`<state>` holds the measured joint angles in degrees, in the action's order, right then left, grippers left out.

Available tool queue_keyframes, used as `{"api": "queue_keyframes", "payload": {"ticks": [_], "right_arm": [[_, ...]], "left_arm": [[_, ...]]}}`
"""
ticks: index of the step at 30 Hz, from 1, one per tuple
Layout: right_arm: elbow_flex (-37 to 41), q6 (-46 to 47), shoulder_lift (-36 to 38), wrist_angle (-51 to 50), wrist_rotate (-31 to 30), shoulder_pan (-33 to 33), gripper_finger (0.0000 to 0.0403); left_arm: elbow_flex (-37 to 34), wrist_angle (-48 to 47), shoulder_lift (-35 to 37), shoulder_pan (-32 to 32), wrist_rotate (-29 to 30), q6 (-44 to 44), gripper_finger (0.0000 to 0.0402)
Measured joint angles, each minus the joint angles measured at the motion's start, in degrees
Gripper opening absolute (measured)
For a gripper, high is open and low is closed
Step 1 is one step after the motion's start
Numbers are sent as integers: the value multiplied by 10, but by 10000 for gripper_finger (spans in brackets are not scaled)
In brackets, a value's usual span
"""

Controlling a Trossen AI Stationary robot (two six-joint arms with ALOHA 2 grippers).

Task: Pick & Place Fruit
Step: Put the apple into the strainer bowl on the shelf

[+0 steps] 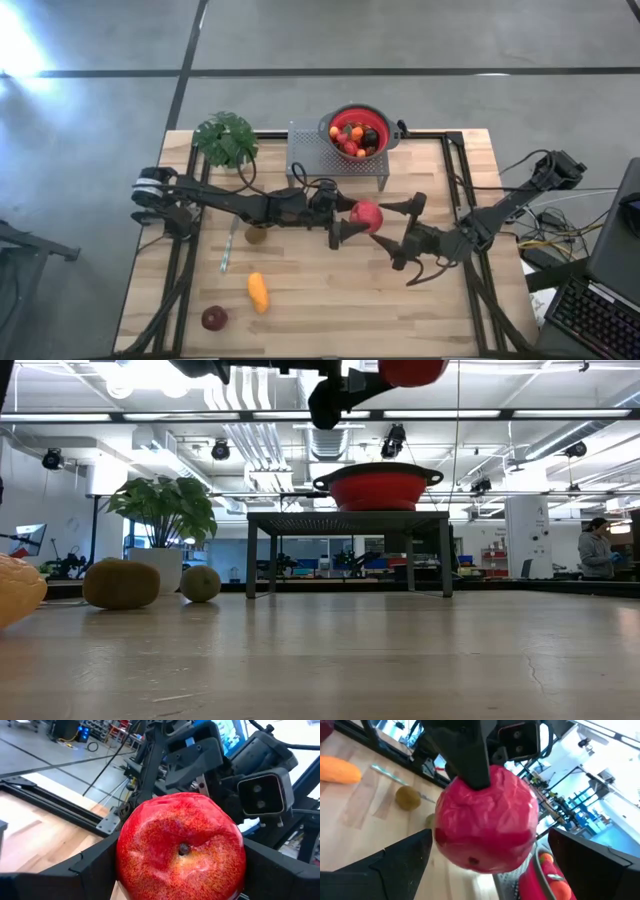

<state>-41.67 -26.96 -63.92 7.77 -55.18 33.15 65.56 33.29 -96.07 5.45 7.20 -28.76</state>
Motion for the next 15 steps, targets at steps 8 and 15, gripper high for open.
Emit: {"api": "queue_keyframes", "payload": {"ticks": [8, 15], "right_arm": [[-1, 2, 0, 22, 30, -23, 393], [-1, -29, 0, 72, 86, -53, 393]], "left_arm": [[2, 22, 0, -2, -4, -2, 342], [2, 27, 0, -3, -4, -2, 342]]}}
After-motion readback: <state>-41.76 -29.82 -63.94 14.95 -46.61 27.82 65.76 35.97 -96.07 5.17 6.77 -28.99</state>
